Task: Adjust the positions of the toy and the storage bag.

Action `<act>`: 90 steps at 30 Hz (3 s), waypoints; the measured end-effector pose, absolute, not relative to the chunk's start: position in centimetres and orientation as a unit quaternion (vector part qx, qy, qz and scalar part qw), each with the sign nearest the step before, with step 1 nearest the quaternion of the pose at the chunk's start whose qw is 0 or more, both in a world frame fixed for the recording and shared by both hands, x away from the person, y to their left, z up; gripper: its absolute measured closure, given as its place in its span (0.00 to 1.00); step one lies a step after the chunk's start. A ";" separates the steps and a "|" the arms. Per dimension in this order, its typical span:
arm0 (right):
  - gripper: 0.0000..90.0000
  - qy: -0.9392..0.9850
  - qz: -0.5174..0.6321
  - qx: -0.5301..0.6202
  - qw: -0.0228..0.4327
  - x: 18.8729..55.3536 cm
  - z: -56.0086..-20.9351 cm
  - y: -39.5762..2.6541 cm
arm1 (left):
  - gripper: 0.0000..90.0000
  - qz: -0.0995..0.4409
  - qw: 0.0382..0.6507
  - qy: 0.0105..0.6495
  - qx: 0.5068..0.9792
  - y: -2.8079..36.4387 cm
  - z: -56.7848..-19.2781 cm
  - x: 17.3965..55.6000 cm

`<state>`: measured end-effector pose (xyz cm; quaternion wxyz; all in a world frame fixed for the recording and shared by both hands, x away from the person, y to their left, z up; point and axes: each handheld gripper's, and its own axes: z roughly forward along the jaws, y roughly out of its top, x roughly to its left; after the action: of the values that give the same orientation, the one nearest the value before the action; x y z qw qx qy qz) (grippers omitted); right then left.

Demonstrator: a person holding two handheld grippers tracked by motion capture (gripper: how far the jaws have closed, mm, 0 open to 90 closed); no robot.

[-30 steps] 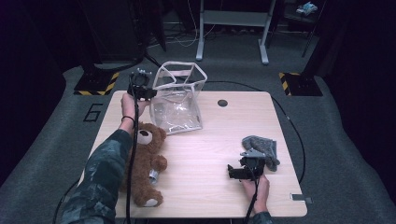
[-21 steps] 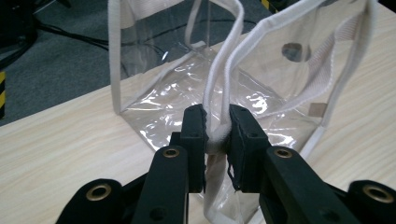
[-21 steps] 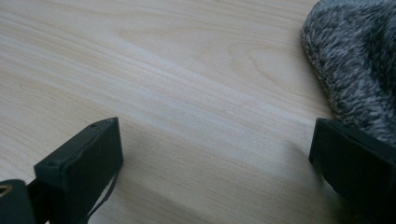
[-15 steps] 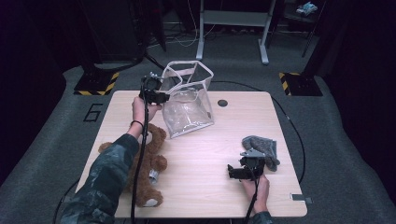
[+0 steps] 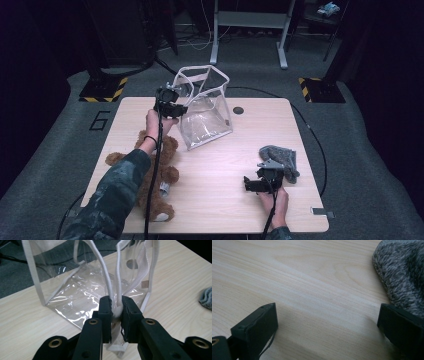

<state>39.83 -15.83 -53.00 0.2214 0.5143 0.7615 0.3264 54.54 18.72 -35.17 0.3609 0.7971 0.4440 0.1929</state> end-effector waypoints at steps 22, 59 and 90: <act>0.03 0.759 0.324 0.518 0.222 39.8 -53.0 -15.8 | 0.52 0.186 0.386 0.464 0.775 18.8 -33.0 53.8; 0.05 0.753 0.323 0.529 0.220 39.9 -52.8 -15.9 | 0.90 0.102 0.417 0.515 0.742 14.4 -36.9 52.2; 0.12 0.748 0.349 0.529 0.195 40.6 -48.2 -15.1 | 0.87 0.169 0.407 0.429 0.788 14.0 -38.2 46.5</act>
<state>40.61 -15.11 -48.18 0.1952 0.5290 0.7485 0.3491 46.51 14.01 -38.17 0.4071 0.7882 0.4294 0.1693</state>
